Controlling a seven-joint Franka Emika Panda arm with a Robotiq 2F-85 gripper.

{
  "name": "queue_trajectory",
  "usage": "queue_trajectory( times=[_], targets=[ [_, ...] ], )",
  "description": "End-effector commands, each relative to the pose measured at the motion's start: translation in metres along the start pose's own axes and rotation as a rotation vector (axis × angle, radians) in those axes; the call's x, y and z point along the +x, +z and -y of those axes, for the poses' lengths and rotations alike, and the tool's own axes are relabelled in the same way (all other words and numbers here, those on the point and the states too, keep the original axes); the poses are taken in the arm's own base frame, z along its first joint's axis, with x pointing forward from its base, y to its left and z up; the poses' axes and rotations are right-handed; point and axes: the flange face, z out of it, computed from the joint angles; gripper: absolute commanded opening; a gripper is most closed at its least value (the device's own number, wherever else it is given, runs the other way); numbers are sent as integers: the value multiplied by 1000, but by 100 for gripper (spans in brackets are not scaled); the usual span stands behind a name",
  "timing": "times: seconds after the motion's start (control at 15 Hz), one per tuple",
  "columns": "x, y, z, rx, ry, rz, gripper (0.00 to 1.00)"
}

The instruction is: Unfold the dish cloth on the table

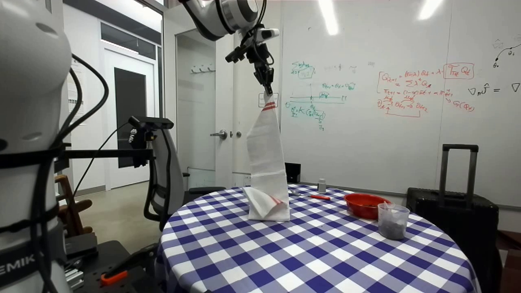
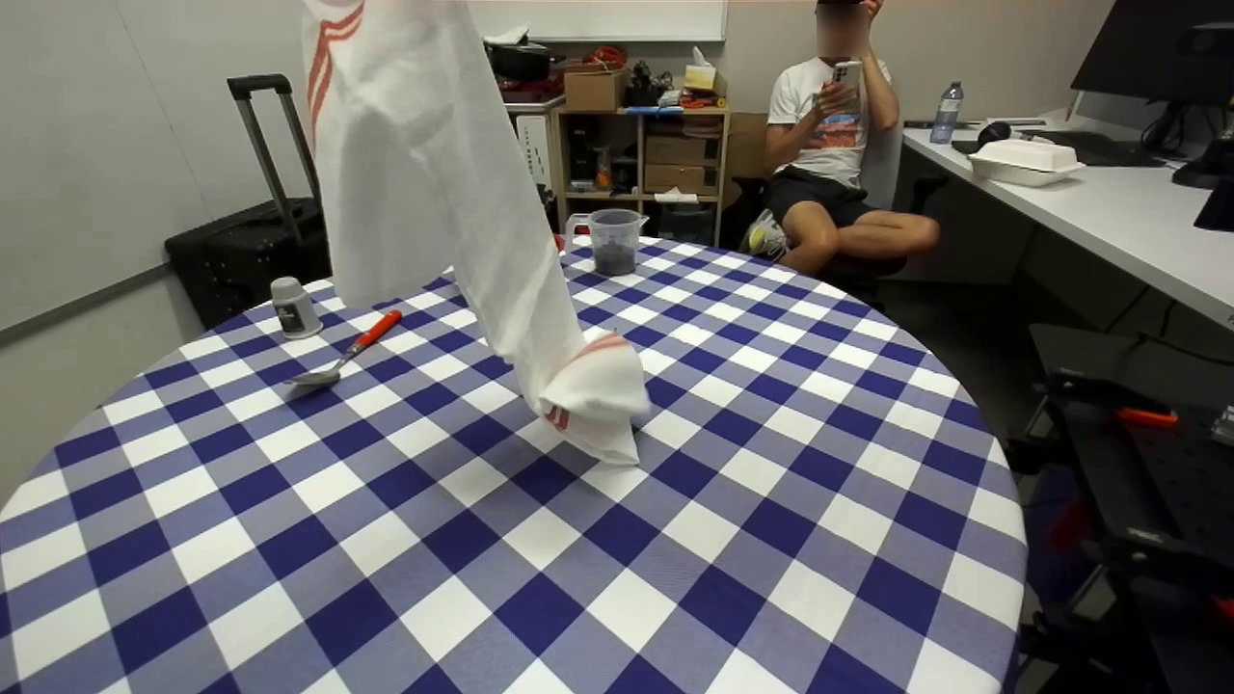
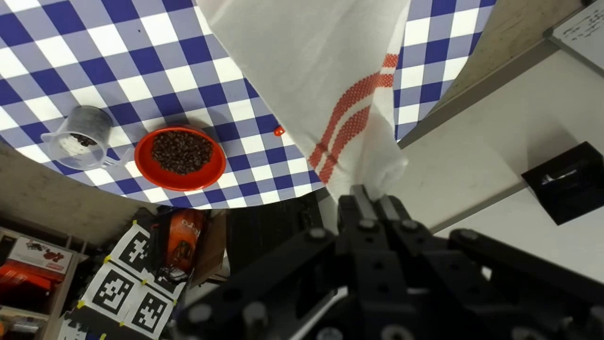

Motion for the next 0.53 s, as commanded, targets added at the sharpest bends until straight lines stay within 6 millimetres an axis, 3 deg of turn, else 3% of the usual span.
queue_trajectory(
  times=[0.0,0.47],
  targets=[
    [-17,-19,15,10,-48,10,1],
    [-60,-63,74,101,-130,14,1]
  ],
)
